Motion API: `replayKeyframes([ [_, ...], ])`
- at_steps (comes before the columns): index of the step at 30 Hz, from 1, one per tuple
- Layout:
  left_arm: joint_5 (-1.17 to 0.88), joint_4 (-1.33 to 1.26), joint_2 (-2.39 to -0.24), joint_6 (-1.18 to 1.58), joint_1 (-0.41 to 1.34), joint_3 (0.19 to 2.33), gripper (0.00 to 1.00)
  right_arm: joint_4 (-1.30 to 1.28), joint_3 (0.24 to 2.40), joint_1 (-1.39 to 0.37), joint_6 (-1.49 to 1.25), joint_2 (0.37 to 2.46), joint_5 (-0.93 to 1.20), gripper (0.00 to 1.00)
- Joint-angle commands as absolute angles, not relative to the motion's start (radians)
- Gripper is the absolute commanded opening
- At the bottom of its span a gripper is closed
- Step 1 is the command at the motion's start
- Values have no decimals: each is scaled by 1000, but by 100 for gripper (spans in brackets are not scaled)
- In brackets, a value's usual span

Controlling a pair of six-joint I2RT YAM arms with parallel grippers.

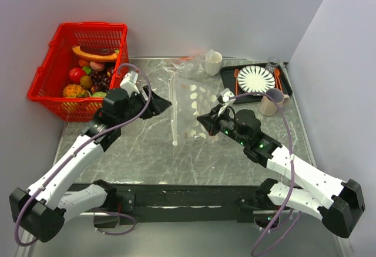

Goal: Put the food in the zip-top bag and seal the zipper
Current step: Open the zipper of the food storage bag.

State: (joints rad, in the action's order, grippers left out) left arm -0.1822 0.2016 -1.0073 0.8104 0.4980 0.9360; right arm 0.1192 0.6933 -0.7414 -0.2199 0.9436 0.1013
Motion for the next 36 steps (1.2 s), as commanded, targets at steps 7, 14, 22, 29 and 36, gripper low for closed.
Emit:
replayKeyframes([
  [7, -242, 57, -1094, 842, 494, 917, 55, 176, 689, -739, -229, 920, 156, 0],
  [14, -209, 73, -1155, 773, 514, 969, 1, 135, 728, -739, -221, 953, 180, 64],
  [22, 70, 161, -1115, 655, 589, 971, 1, -63, 923, -738, -336, 1005, 133, 76],
  [29, 228, 178, -1144, 620, 725, 999, 1, -29, 1054, -738, -491, 1118, 224, 54],
  [36, 210, 161, -1147, 638, 750, 1006, 1, -126, 1199, -759, -529, 1290, 264, 54],
])
